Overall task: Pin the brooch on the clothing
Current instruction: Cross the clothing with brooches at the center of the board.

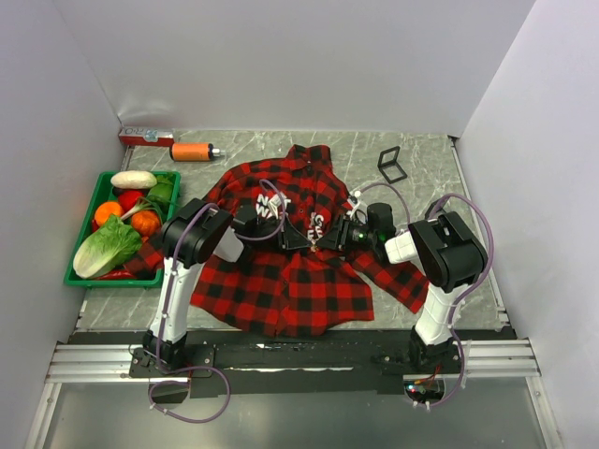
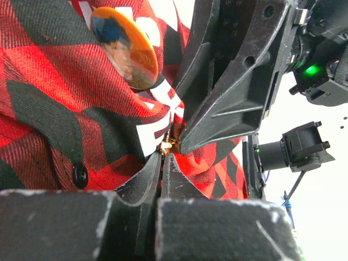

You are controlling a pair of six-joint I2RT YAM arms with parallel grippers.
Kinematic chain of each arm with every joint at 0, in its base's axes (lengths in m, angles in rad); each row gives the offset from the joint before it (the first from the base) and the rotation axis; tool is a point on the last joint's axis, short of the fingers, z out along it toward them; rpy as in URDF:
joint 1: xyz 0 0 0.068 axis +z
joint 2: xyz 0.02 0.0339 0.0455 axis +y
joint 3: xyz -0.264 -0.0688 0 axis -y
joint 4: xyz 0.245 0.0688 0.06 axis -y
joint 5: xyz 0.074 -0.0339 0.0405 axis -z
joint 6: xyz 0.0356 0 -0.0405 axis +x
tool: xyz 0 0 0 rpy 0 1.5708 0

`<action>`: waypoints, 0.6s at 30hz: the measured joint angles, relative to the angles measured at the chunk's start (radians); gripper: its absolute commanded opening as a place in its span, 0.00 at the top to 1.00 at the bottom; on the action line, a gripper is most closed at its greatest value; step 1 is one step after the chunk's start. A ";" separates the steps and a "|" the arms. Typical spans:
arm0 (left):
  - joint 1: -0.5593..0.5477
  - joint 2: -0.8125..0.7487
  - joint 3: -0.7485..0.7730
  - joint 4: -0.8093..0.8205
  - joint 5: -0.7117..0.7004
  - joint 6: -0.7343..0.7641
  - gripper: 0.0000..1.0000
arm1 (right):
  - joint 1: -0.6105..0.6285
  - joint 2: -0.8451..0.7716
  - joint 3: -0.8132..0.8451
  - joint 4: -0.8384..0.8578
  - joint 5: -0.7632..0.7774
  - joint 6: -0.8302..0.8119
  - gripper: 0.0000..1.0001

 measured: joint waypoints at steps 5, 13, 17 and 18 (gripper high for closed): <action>-0.003 -0.004 0.021 -0.051 0.008 0.021 0.99 | -0.002 0.001 0.002 -0.003 0.000 -0.010 0.62; -0.004 -0.007 0.023 -0.061 0.007 0.027 0.99 | -0.003 0.003 0.002 0.003 -0.013 -0.009 0.51; -0.004 -0.007 0.023 -0.060 0.007 0.026 0.99 | -0.004 0.003 0.002 0.012 -0.029 -0.010 0.48; -0.004 -0.007 0.023 -0.060 0.007 0.026 0.99 | -0.005 0.003 0.000 0.013 -0.032 -0.010 0.47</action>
